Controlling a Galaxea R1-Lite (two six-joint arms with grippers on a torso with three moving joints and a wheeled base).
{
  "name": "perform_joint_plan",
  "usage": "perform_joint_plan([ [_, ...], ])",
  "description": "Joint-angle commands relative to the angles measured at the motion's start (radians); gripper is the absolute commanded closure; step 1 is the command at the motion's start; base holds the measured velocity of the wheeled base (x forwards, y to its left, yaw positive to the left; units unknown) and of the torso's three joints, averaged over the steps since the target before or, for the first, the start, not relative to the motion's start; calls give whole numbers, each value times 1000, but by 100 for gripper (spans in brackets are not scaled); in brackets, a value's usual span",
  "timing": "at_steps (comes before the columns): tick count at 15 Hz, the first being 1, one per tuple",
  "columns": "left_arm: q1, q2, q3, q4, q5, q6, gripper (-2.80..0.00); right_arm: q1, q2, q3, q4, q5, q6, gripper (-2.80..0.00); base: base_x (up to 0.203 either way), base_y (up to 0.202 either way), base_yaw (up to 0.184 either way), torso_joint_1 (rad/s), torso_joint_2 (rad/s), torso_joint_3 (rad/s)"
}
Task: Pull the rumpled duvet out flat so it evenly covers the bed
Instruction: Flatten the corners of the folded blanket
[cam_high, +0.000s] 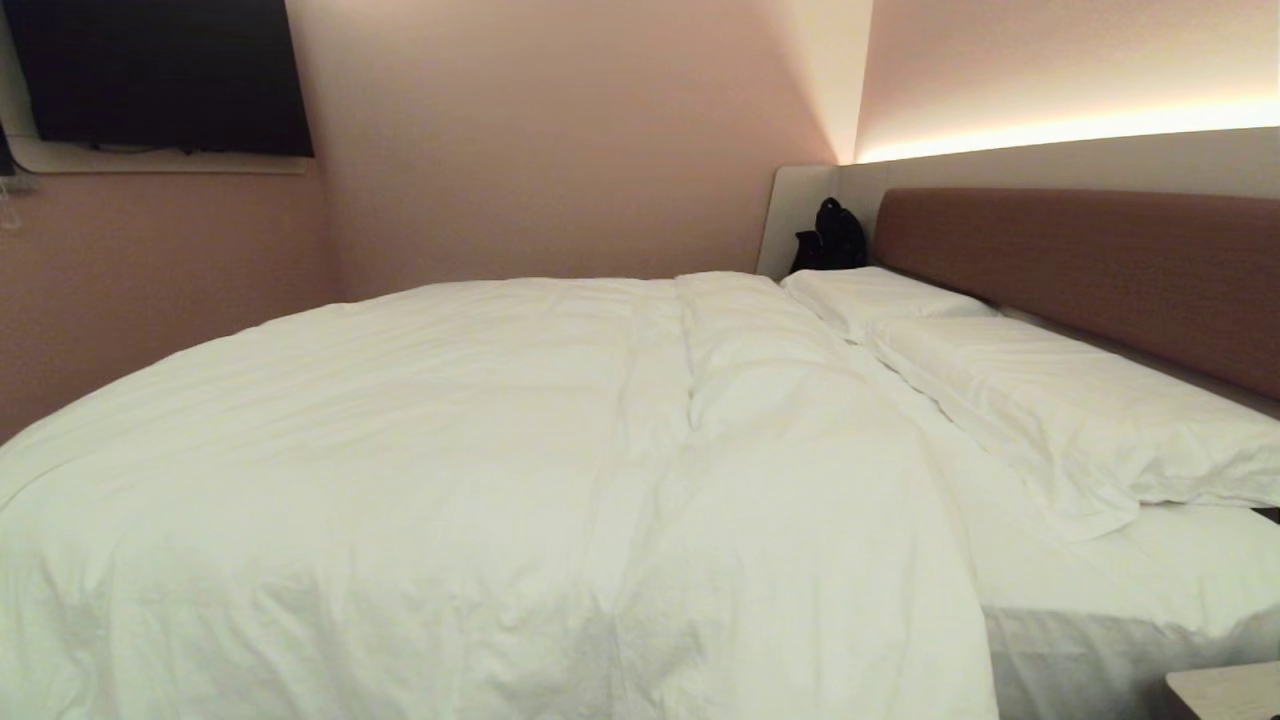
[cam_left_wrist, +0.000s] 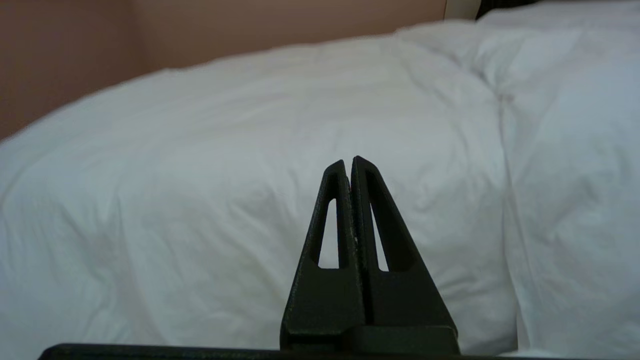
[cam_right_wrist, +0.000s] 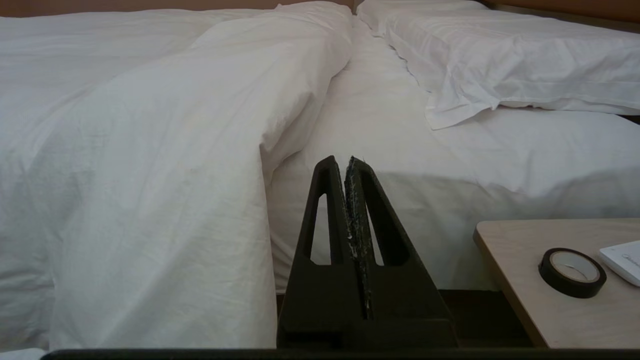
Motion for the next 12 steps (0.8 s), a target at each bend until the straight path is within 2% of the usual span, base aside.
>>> perform_joint_plan([
  [1, 0, -2, 59, -3, 1, -4, 0, 0, 1, 0, 0, 0, -1, 0, 0, 0, 0, 0, 0, 0],
  [5, 0, -2, 138, -19, 51, -34, 0, 0, 1, 0, 0, 0, -1, 0, 0, 0, 0, 0, 0, 0],
  [6, 0, -2, 146, -22, 60, -61, 0, 0, 1, 0, 0, 0, -1, 0, 0, 0, 0, 0, 0, 0],
  [12, 0, -2, 146, -22, 62, -85, 0, 0, 1, 0, 0, 0, -1, 0, 0, 0, 0, 0, 0, 0],
])
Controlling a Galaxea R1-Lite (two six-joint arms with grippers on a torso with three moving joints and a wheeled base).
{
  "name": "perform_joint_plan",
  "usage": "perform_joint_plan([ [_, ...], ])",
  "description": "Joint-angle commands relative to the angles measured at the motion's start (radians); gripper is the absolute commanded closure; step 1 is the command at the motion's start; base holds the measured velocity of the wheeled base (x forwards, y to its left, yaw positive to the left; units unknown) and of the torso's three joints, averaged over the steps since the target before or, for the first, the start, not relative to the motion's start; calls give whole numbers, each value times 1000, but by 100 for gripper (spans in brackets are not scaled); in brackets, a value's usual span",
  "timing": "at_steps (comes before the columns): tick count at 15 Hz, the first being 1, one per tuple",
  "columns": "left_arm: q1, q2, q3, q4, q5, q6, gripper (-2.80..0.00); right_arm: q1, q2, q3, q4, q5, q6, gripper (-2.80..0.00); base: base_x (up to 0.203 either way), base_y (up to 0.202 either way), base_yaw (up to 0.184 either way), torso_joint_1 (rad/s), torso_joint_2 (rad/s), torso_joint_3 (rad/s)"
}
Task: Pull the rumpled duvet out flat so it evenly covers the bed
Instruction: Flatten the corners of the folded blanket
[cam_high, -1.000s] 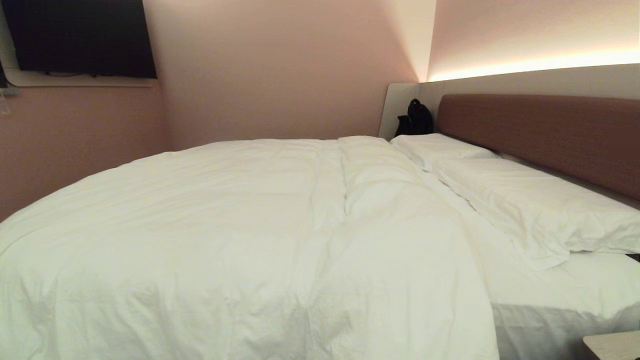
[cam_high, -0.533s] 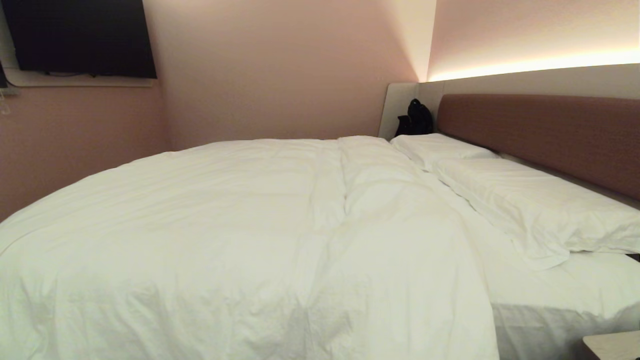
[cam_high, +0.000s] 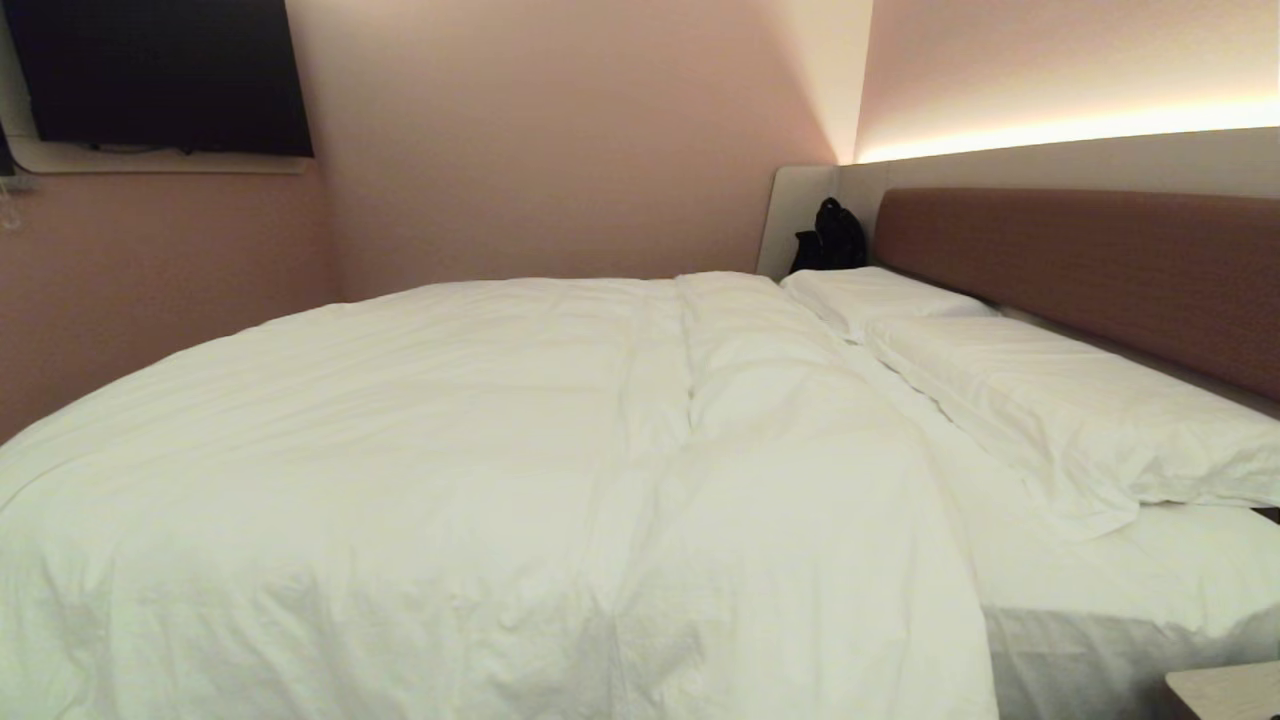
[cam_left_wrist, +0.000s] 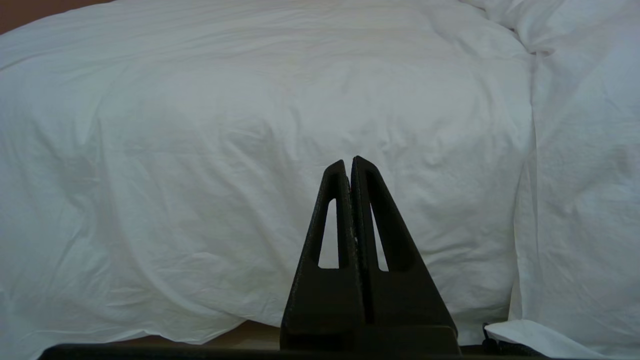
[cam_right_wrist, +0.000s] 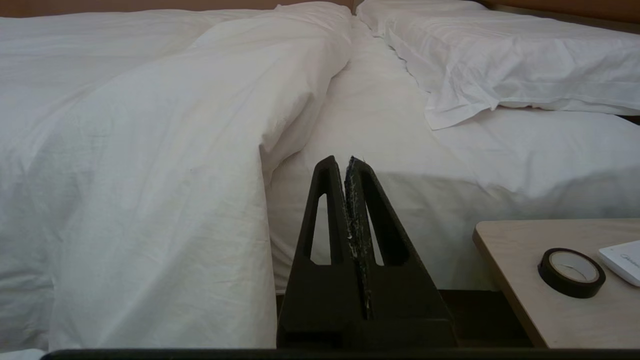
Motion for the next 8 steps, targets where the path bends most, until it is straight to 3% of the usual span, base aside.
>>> perform_joint_plan([
  [1, 0, 0, 0, 0, 0, 0, 0, 0, 1, 0, 0, 0, 0, 0, 0, 0, 0, 0, 0, 0],
  [8, 0, 0, 0, 0, 0, -1, 0, 0, 1, 0, 0, 0, 0, 0, 0, 0, 0, 0, 0, 0],
])
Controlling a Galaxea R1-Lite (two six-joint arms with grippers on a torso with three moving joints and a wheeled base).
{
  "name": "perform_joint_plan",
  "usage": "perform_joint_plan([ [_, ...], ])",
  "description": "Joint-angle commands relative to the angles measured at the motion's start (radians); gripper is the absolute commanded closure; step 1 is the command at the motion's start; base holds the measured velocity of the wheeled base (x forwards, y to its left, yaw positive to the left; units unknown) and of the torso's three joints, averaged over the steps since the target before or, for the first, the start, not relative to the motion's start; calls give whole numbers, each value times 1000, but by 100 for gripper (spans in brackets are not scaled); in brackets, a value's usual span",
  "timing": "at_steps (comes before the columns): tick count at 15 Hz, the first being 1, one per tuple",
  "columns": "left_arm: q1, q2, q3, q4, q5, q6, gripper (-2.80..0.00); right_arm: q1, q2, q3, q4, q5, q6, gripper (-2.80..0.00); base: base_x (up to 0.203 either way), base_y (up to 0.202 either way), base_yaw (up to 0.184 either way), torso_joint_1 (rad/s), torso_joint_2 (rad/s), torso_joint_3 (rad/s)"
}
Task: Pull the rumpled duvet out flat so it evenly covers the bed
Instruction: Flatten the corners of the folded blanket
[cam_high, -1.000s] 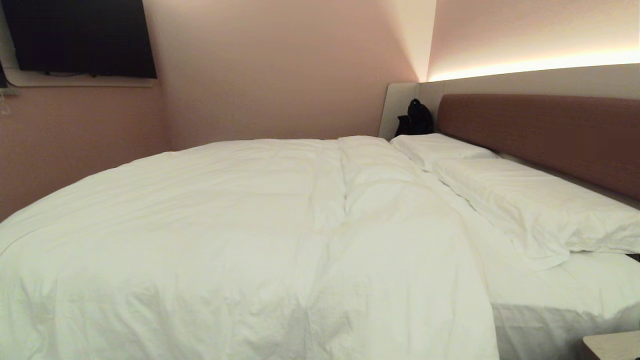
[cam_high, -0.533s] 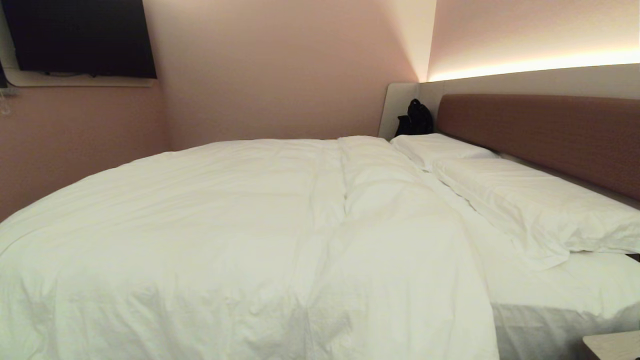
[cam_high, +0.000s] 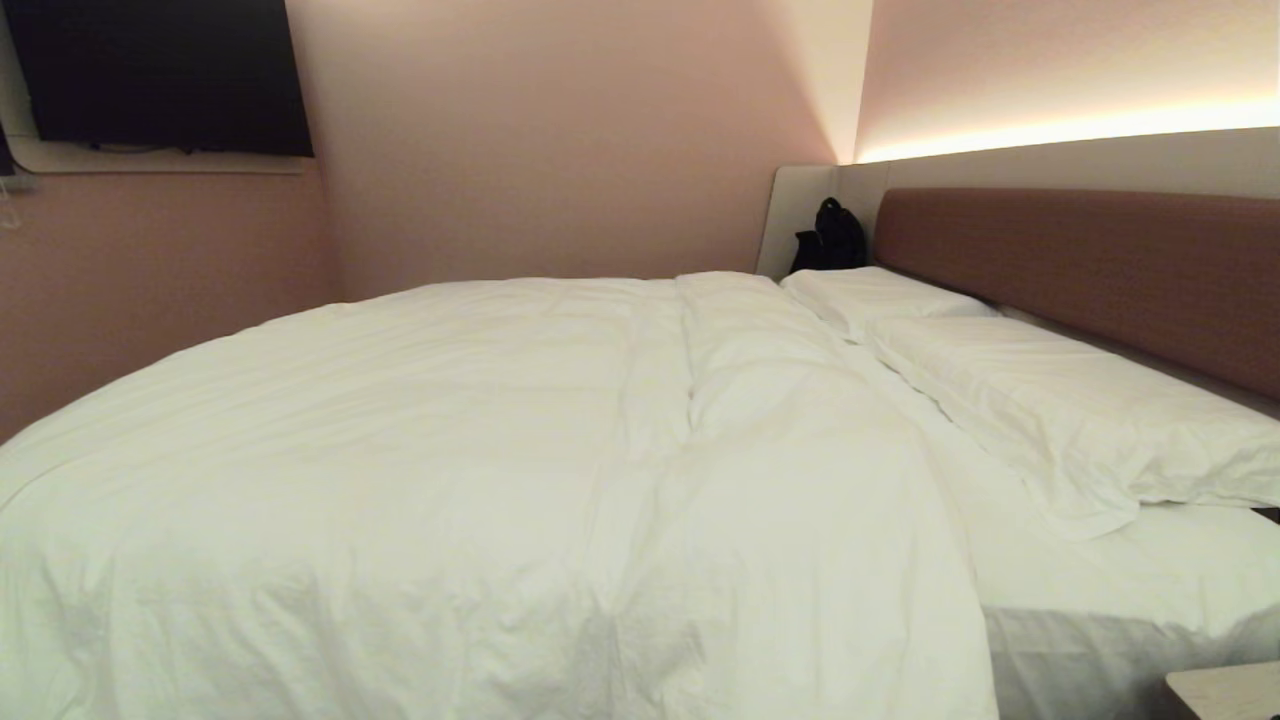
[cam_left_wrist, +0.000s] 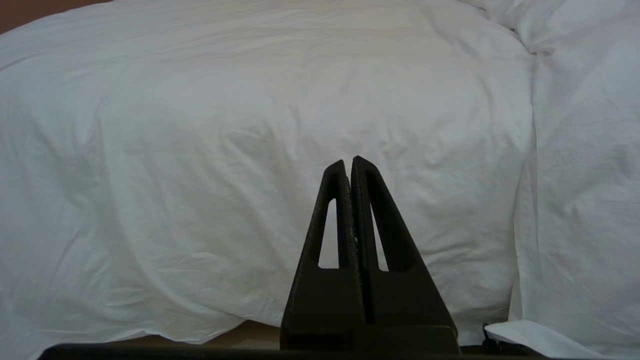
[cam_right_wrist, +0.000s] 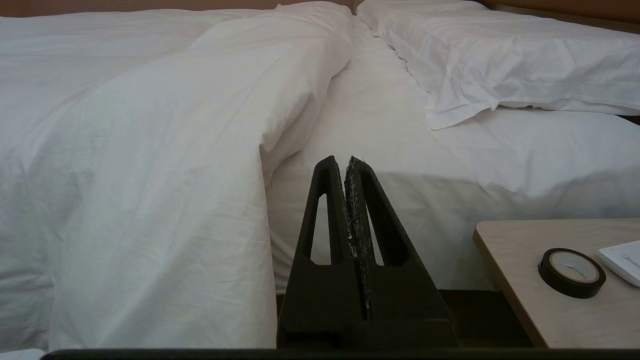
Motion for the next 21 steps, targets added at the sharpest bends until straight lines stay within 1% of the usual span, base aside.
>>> perform_joint_plan([
  [1, 0, 0, 0, 0, 0, 0, 0, 0, 1, 0, 0, 0, 0, 0, 0, 0, 0, 0, 0, 0],
  [5, 0, 0, 0, 0, 0, 0, 0, 0, 1, 0, 0, -1, 0, 0, 0, 0, 0, 0, 0, 0],
  [9, 0, 0, 0, 0, 0, 0, 0, 0, 1, 0, 0, 7, -33, 0, 0, 0, 0, 0, 0, 0],
  [12, 0, 0, 0, 0, 0, 0, 0, 0, 1, -18, 12, 9, -37, 0, 0, 0, 0, 0, 0, 0],
  [13, 0, 0, 0, 0, 0, 0, 0, 0, 7, -67, 20, 19, -38, 0, 0, 0, 0, 0, 0, 0],
  [15, 0, 0, 0, 0, 0, 0, 0, 0, 59, -237, 66, 57, -32, 0, 0, 0, 0, 0, 0, 0],
  [16, 0, 0, 0, 0, 0, 0, 0, 0, 124, -336, 97, 85, -24, 0, 0, 0, 0, 0, 0, 0],
  [17, 0, 0, 0, 0, 0, 0, 0, 1, 214, -394, 112, 111, -13, 0, 0, 0, 0, 0, 0, 0],
  [19, 0, 0, 0, 0, 0, 0, 0, 1, 434, -467, 106, 148, 18, 0, 0, 0, 0, 0, 0, 0],
  [21, 0, 0, 0, 0, 0, 0, 0, 0, 702, -500, 52, 167, 49, 0, 0, 0, 0, 0, 0, 0],
])
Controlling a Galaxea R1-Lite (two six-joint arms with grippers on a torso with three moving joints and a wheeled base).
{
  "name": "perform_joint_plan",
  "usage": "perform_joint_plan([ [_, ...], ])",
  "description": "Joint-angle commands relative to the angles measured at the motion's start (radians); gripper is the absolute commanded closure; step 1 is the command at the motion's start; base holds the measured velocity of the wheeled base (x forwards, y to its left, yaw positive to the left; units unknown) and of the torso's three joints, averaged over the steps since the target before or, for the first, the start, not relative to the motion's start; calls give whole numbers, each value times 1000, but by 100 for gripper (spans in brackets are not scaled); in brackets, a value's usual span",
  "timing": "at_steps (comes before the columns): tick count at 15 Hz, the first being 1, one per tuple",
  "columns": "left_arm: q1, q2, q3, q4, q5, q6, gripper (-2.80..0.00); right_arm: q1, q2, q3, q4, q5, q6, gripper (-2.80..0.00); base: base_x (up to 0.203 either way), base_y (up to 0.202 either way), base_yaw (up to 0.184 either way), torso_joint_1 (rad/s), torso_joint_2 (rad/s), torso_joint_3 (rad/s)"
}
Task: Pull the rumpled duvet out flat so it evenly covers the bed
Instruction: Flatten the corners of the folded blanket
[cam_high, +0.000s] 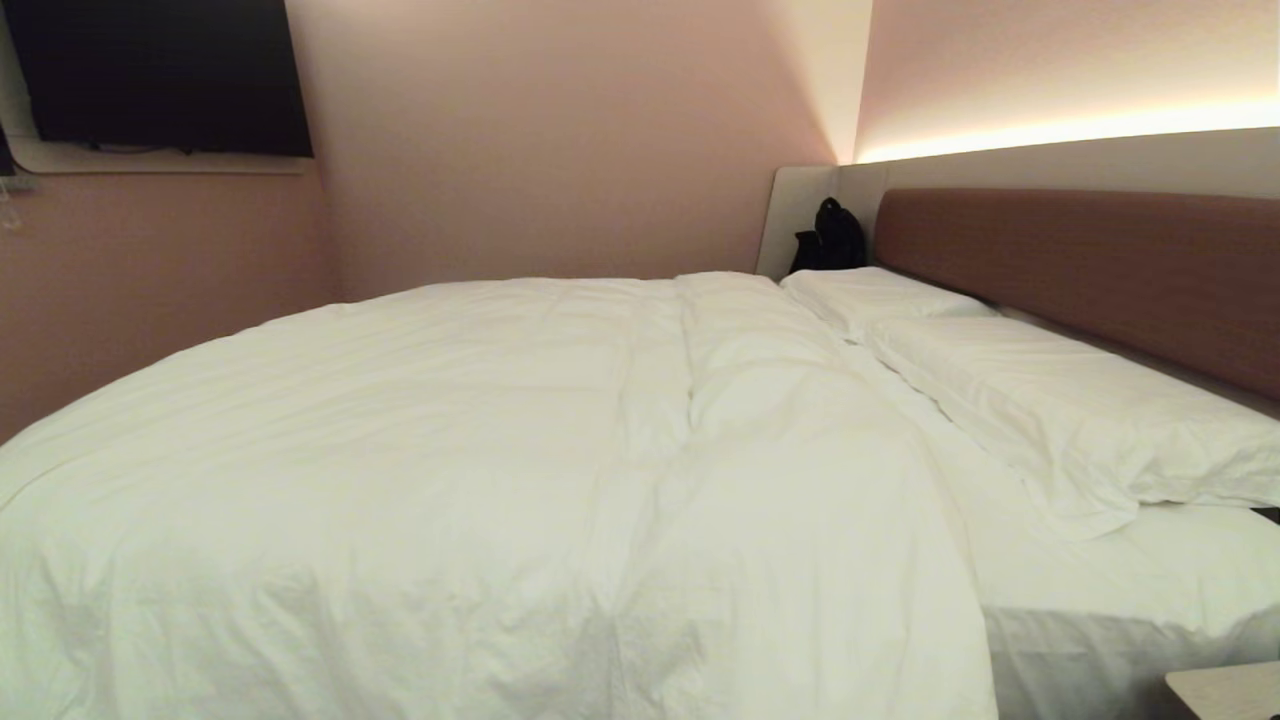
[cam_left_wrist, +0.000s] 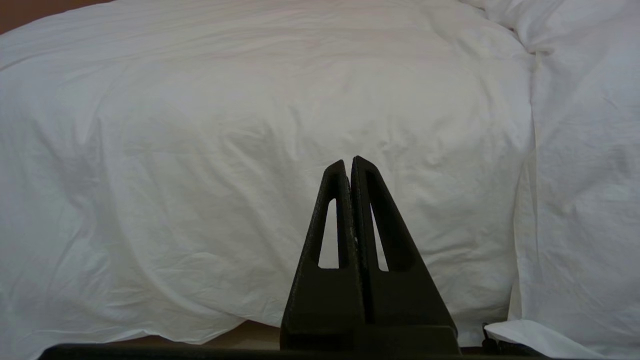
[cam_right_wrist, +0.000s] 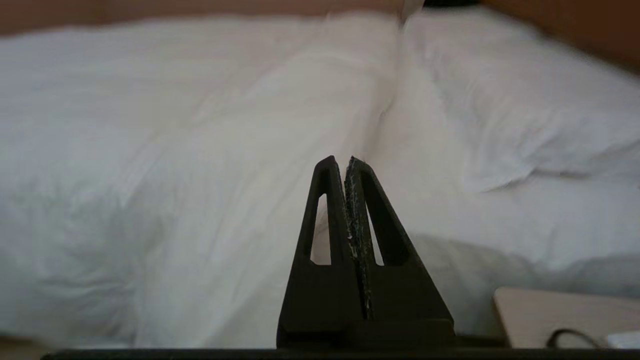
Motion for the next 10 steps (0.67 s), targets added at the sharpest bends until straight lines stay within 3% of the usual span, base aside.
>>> perform_joint_plan([
  [1, 0, 0, 0, 0, 0, 0, 0, -2, 405, -48, -80, 43, 45, 0, 0, 0, 0, 0, 0, 0],
  [7, 0, 0, 0, 0, 0, 0, 0, -28, 1145, -104, -401, 81, 69, 0, 0, 0, 0, 0, 0, 0],
  [10, 0, 0, 0, 0, 0, 0, 0, -53, 1315, -128, -526, 97, 14, 0, 0, 0, 0, 0, 0, 0],
])
